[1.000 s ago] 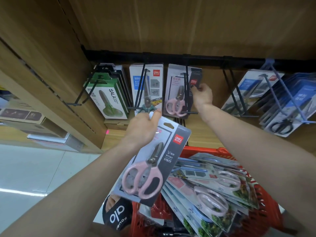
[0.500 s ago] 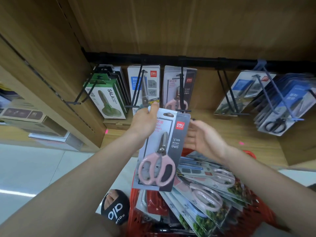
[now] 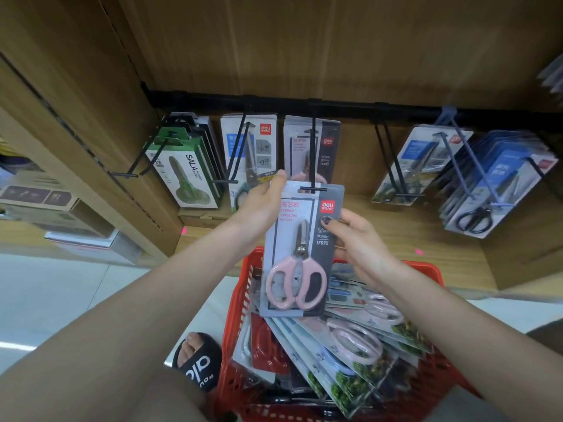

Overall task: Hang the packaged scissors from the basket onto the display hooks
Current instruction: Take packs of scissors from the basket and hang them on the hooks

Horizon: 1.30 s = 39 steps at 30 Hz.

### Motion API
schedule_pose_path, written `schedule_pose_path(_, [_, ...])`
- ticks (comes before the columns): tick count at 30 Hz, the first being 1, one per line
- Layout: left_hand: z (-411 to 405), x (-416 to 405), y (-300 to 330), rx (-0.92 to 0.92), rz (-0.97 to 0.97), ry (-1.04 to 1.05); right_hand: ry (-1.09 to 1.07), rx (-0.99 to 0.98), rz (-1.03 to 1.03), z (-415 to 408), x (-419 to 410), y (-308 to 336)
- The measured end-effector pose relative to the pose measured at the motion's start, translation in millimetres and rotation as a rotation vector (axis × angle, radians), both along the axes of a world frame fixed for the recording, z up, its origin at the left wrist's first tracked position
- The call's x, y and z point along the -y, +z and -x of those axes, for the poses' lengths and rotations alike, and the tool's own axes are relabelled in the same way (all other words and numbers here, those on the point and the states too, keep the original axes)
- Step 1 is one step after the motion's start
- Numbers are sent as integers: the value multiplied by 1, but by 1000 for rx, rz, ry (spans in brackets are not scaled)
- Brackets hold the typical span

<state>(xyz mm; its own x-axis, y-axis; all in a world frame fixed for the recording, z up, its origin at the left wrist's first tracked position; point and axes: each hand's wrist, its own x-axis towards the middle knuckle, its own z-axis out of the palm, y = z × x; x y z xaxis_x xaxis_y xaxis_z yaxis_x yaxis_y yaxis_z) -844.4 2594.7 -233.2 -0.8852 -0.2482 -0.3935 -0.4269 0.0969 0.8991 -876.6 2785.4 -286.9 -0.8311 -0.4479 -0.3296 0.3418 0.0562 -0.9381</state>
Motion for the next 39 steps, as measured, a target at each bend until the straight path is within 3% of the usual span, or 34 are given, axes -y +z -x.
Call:
schedule_pose_path(8, [10, 16, -9, -19, 113, -52, -139, -15, -110, 25, 7, 4])
schedule_pose_path(17, [25, 42, -33, -35, 1055, -471, -258, -263, -298, 85, 26, 6])
schedule_pose_path(20, [38, 46, -36, 12, 1239, -551, -309, -332, -320, 101, 36, 0])
schedule_pose_path(27, [77, 65, -69, 218, 1455, -677, -376, -452, -459, 139, 60, -8])
schedule_pose_path(31, [88, 76, -85, 316, 1535, -646, -370, -500, -492, 153, 62, -16])
schedule_pose_path(39, [89, 67, -75, 370, 1648, -690, -377, -428, -430, 160, 74, -33])
